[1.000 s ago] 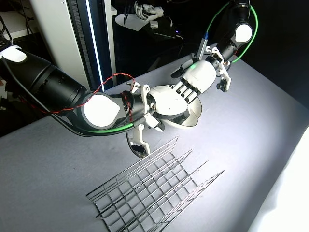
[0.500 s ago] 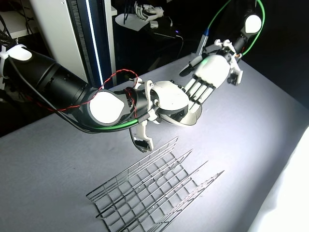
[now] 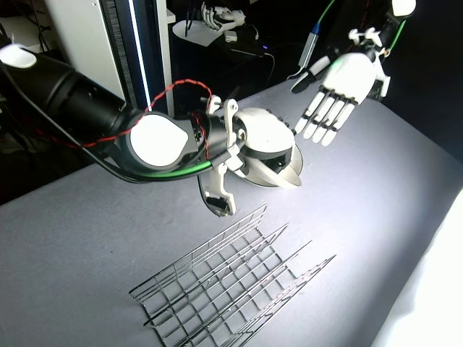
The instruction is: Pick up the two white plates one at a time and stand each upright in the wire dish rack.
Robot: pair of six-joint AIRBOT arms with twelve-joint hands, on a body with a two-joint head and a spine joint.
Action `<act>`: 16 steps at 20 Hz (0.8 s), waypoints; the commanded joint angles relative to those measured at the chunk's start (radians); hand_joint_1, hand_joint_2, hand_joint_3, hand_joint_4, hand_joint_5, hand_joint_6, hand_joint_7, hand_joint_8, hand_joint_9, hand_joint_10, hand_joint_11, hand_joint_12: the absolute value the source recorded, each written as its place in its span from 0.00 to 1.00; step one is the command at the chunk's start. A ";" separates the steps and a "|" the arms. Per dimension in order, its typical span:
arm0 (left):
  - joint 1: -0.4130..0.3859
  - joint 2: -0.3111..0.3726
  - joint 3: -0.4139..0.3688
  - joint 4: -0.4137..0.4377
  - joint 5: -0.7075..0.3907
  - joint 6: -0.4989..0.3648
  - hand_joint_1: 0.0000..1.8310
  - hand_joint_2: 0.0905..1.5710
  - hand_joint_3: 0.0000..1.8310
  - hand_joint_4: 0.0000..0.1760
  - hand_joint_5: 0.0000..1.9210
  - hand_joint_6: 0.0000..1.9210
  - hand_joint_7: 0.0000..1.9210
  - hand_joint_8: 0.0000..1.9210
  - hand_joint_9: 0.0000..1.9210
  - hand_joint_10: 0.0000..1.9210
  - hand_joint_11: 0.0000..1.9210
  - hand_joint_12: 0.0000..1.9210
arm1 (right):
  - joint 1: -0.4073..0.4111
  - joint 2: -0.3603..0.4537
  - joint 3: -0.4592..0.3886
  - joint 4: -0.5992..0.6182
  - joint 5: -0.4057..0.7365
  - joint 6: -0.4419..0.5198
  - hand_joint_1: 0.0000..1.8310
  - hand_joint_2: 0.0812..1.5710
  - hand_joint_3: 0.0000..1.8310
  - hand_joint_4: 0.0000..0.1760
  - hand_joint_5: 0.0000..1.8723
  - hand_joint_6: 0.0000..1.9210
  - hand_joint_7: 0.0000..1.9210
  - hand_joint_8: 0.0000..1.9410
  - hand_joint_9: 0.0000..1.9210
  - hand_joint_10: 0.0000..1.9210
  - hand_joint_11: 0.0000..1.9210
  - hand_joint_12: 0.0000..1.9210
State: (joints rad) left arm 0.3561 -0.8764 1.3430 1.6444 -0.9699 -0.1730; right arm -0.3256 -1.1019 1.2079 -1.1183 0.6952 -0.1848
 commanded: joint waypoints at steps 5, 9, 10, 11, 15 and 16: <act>-0.012 0.052 0.004 -0.070 -0.039 -0.025 0.00 0.71 0.00 0.00 0.00 0.00 0.00 0.00 0.00 0.00 0.00 0.00 | 0.045 0.047 -0.057 0.130 0.050 -0.001 0.76 0.67 0.00 0.00 0.52 0.50 0.54 0.45 0.53 0.54 0.51 0.59; -0.012 0.080 0.026 -0.071 -0.025 -0.045 0.00 0.71 0.00 0.00 0.00 0.00 0.00 0.00 0.00 0.00 0.00 0.00 | 0.060 0.082 -0.112 0.257 0.037 0.003 0.75 0.68 0.00 0.00 0.51 0.51 0.52 0.48 0.52 0.56 0.50 0.61; -0.011 0.085 0.030 -0.074 -0.023 -0.045 0.00 0.71 0.00 0.00 0.00 0.00 0.00 0.00 0.00 0.00 0.00 0.00 | 0.062 0.087 -0.121 0.283 0.036 0.003 0.76 0.67 0.00 0.00 0.52 0.50 0.52 0.46 0.53 0.54 0.51 0.61; -0.009 0.091 0.039 -0.078 -0.023 -0.045 0.00 0.71 0.00 0.00 0.00 0.00 0.00 0.00 0.00 0.00 0.00 0.00 | 0.064 0.096 -0.135 0.322 0.035 0.005 0.76 0.67 0.00 0.00 0.52 0.50 0.53 0.46 0.53 0.54 0.51 0.61; 0.006 0.092 0.083 -0.108 -0.022 -0.045 0.00 0.72 0.00 0.00 0.00 0.00 0.00 0.00 0.00 0.00 0.00 0.00 | 0.075 0.120 -0.172 0.451 0.028 0.009 0.76 0.68 0.00 0.00 0.51 0.51 0.53 0.46 0.52 0.55 0.51 0.61; 0.014 0.095 0.093 -0.128 -0.021 -0.045 0.00 0.71 0.00 0.00 0.00 0.00 0.00 0.00 0.00 0.00 0.00 0.00 | 0.079 0.125 -0.178 0.477 0.027 0.011 0.76 0.67 0.00 0.00 0.52 0.50 0.53 0.45 0.53 0.55 0.51 0.62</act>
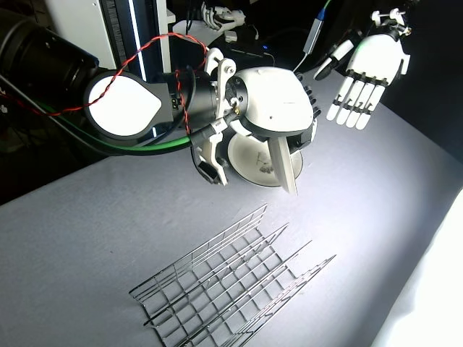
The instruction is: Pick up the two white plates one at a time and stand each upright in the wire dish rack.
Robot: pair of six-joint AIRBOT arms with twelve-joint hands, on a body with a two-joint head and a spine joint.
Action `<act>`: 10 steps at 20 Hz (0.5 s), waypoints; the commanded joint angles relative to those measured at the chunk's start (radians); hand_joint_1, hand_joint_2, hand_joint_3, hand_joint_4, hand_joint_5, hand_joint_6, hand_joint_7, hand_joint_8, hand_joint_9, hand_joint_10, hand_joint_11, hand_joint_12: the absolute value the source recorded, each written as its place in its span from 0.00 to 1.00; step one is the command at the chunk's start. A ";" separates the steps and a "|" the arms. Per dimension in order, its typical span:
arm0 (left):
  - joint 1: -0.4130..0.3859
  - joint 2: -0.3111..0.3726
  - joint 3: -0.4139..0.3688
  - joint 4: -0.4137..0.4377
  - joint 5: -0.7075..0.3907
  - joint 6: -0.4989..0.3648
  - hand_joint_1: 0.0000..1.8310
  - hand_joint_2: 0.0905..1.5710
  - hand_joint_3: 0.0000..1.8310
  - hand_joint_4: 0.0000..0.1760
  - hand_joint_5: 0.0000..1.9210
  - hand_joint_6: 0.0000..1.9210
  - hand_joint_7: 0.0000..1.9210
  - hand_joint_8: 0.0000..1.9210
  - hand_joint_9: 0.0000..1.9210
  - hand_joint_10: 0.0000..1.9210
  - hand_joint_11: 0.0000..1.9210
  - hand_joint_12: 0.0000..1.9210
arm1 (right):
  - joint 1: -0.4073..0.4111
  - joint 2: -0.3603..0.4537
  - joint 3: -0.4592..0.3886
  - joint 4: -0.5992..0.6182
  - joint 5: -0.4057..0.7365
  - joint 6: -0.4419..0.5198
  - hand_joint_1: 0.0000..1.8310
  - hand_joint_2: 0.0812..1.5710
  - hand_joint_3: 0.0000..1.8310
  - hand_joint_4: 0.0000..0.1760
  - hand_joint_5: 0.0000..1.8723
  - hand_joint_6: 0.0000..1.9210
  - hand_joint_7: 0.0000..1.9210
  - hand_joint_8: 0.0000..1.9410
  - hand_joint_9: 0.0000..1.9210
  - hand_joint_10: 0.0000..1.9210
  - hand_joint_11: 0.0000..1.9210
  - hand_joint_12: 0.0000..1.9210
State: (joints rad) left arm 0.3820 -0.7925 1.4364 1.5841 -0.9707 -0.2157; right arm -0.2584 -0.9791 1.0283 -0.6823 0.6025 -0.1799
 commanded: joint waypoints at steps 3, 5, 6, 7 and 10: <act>0.004 0.018 0.012 -0.105 -0.014 -0.002 0.00 0.71 0.00 0.00 0.00 0.00 0.00 0.00 0.00 0.00 0.00 0.00 | 0.036 0.016 -0.023 0.155 0.091 0.012 0.76 0.67 0.00 0.00 0.52 0.50 0.54 0.44 0.53 0.54 0.51 0.62; 0.004 0.018 0.009 -0.114 -0.012 -0.003 0.00 0.71 0.00 0.00 0.00 0.00 0.00 0.00 0.00 0.00 0.00 0.00 | 0.058 0.029 -0.038 0.241 0.064 0.015 0.76 0.67 0.00 0.00 0.53 0.47 0.55 0.43 0.54 0.53 0.52 0.61; 0.005 0.018 0.007 -0.114 -0.014 -0.003 0.00 0.71 0.00 0.00 0.00 0.00 0.00 0.00 0.00 0.00 0.00 0.00 | 0.065 0.034 -0.042 0.266 0.055 0.016 0.76 0.67 0.00 0.00 0.53 0.49 0.53 0.45 0.53 0.55 0.51 0.63; 0.008 0.018 0.006 -0.114 -0.020 -0.003 0.00 0.71 0.00 0.00 0.00 0.00 0.00 0.00 0.00 0.00 0.00 0.00 | 0.077 0.039 -0.048 0.297 0.044 0.018 0.76 0.67 0.00 0.00 0.53 0.49 0.54 0.45 0.52 0.55 0.51 0.63; 0.011 0.004 0.025 -0.114 -0.050 0.003 0.00 0.71 0.00 0.00 0.00 0.00 0.00 0.00 0.00 0.00 0.00 0.00 | 0.110 0.050 -0.054 0.360 0.014 0.023 0.76 0.67 0.00 0.00 0.52 0.48 0.54 0.44 0.54 0.53 0.52 0.62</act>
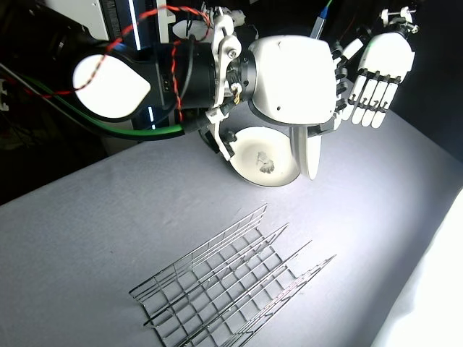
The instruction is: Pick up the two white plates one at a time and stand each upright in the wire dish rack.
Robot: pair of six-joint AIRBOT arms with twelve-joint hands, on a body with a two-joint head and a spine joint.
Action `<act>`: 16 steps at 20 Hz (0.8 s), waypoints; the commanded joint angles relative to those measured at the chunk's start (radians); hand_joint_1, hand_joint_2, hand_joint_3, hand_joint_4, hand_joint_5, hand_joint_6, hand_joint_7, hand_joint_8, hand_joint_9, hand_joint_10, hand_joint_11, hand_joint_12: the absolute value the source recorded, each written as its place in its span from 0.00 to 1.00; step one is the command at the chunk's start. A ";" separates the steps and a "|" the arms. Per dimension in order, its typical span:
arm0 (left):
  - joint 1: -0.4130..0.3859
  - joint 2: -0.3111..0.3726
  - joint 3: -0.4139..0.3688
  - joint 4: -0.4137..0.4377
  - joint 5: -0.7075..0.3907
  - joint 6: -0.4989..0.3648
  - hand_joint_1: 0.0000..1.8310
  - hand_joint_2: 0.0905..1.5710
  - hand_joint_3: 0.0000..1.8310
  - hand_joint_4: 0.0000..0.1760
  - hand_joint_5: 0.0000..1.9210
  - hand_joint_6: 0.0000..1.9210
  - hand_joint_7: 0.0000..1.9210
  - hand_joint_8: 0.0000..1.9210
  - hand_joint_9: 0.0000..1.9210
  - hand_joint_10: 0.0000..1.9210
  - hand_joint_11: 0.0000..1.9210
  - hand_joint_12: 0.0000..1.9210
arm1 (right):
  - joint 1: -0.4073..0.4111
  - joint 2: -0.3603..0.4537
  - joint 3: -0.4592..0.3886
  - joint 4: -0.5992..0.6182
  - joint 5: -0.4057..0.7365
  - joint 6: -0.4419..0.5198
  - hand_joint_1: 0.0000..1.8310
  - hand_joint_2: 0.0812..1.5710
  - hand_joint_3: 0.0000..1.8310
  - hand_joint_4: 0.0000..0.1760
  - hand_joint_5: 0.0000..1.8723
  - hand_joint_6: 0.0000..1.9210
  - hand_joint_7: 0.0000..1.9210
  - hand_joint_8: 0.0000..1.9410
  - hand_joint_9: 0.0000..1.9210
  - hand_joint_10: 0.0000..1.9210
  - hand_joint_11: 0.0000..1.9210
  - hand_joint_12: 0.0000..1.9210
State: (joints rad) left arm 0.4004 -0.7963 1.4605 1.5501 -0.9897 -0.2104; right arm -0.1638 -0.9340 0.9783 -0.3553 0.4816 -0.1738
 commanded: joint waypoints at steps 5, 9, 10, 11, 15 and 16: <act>-0.004 -0.020 0.039 -0.080 -0.069 0.017 0.00 0.71 0.00 0.00 0.00 0.00 0.00 0.00 0.00 0.00 0.00 0.00 | 0.069 0.042 -0.007 0.169 0.077 0.026 0.76 0.67 0.00 0.00 0.52 0.50 0.54 0.45 0.53 0.54 0.52 0.62; 0.003 -0.022 0.026 -0.080 -0.075 0.037 0.00 0.71 0.00 0.00 0.00 0.00 0.00 0.00 0.00 0.00 0.00 0.00 | 0.096 0.081 -0.014 0.244 0.025 0.028 0.76 0.67 0.00 0.00 0.53 0.48 0.53 0.47 0.53 0.55 0.51 0.64; 0.005 -0.024 0.018 -0.080 -0.075 0.039 0.00 0.71 0.00 0.00 0.00 0.00 0.00 0.00 0.00 0.00 0.00 0.00 | 0.107 0.095 -0.017 0.274 -0.001 0.027 0.76 0.68 0.00 0.00 0.52 0.49 0.52 0.48 0.52 0.56 0.51 0.65; 0.005 -0.026 0.010 -0.080 -0.075 0.039 0.00 0.72 0.00 0.00 0.00 0.00 0.00 0.00 0.00 0.00 0.00 0.00 | 0.114 0.105 -0.017 0.286 -0.016 0.026 0.76 0.67 0.00 0.00 0.52 0.49 0.52 0.48 0.52 0.55 0.51 0.63; 0.005 -0.021 -0.035 -0.080 -0.075 0.043 0.00 0.71 0.00 0.00 0.00 0.00 0.00 0.00 0.00 0.00 0.00 0.00 | 0.125 0.138 -0.018 0.307 -0.076 0.021 0.76 0.67 0.00 0.00 0.52 0.50 0.53 0.46 0.53 0.54 0.51 0.63; 0.005 -0.020 -0.045 -0.080 -0.075 0.048 0.00 0.71 0.00 0.00 0.00 0.00 0.00 0.00 0.00 0.00 0.00 0.00 | 0.125 0.147 -0.021 0.313 -0.095 0.021 0.76 0.68 0.00 0.00 0.52 0.50 0.52 0.47 0.52 0.55 0.51 0.64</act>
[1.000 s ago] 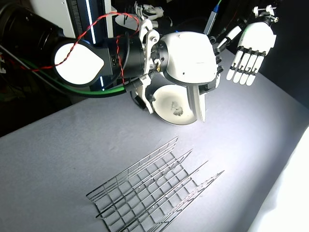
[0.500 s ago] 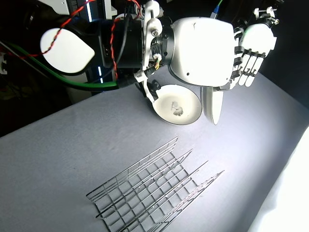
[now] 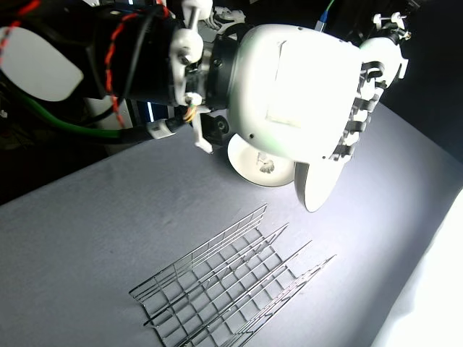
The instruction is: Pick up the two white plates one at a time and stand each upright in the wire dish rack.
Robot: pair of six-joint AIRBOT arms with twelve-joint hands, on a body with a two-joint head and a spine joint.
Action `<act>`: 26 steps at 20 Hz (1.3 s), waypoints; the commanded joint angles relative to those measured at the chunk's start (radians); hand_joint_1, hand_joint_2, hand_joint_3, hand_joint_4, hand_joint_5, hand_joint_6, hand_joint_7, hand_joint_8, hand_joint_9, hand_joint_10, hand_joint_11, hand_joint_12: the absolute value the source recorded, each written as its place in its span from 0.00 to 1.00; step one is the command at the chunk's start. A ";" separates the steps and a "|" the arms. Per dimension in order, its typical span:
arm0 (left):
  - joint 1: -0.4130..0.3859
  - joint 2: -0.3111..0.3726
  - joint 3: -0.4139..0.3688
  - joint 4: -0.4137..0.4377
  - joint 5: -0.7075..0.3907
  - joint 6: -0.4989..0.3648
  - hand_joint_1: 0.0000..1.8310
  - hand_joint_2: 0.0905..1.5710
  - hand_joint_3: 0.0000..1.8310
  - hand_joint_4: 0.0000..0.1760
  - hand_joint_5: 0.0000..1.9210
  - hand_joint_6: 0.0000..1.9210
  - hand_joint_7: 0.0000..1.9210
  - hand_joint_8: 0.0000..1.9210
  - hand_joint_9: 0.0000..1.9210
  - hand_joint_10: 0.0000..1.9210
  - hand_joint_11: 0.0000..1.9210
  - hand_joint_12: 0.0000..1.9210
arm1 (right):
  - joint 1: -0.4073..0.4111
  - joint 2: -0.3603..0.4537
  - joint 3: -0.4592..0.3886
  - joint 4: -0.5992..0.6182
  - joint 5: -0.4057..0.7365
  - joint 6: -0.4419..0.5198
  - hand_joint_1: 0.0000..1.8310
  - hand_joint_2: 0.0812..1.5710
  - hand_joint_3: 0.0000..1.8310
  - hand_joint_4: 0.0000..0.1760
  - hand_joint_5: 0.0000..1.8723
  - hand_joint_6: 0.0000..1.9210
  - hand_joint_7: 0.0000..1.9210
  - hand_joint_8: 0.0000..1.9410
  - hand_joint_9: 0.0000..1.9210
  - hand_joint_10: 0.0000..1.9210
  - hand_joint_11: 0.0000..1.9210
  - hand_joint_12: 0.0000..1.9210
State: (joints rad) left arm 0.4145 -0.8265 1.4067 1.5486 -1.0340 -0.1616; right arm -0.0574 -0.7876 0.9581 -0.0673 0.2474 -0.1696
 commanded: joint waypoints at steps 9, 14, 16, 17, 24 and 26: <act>-0.002 -0.008 -0.063 -0.079 0.027 -0.004 0.00 0.71 0.00 0.00 0.00 0.00 0.00 0.00 0.00 0.00 0.00 0.00 | -0.012 0.048 0.029 0.031 0.106 0.011 0.75 0.68 0.00 0.00 0.51 0.52 0.51 0.48 0.51 0.56 0.50 0.65; 0.002 -0.009 -0.109 -0.079 0.053 -0.001 0.00 0.71 0.00 0.00 0.00 0.00 0.00 0.00 0.00 0.00 0.00 0.00 | -0.014 0.063 0.050 0.023 0.088 0.004 0.76 0.68 0.00 0.00 0.51 0.51 0.52 0.47 0.52 0.56 0.51 0.65; 0.005 -0.010 -0.118 -0.079 0.061 0.007 0.00 0.72 0.00 0.00 0.00 0.00 0.00 0.00 0.00 0.00 0.00 0.00 | -0.021 0.068 0.068 0.020 0.084 0.004 0.76 0.67 0.00 0.00 0.52 0.51 0.53 0.46 0.51 0.55 0.51 0.65; 0.007 -0.012 -0.122 -0.079 0.069 0.014 0.00 0.71 0.00 0.00 0.00 0.00 0.00 0.00 0.00 0.00 0.00 0.00 | -0.024 0.072 0.076 0.016 0.080 0.004 0.76 0.67 0.00 0.00 0.52 0.51 0.53 0.45 0.51 0.56 0.50 0.65; 0.028 -0.022 -0.147 -0.079 0.102 0.022 0.00 0.71 0.00 0.00 0.00 0.00 0.00 0.00 0.00 0.00 0.00 0.00 | -0.079 0.090 0.131 -0.024 0.075 0.002 0.75 0.68 0.00 0.00 0.53 0.51 0.52 0.47 0.50 0.56 0.49 0.65; 0.047 -0.027 -0.151 -0.079 0.116 0.022 0.00 0.71 0.00 0.00 0.00 0.00 0.00 0.00 0.00 0.00 0.00 0.00 | -0.101 0.090 0.162 -0.039 0.075 0.001 0.76 0.68 0.00 0.00 0.53 0.50 0.52 0.47 0.51 0.56 0.50 0.66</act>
State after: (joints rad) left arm 0.4671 -0.8524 1.2587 1.5330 -0.8906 -0.1387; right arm -0.1711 -0.7059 1.1191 -0.1223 0.1974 -0.1776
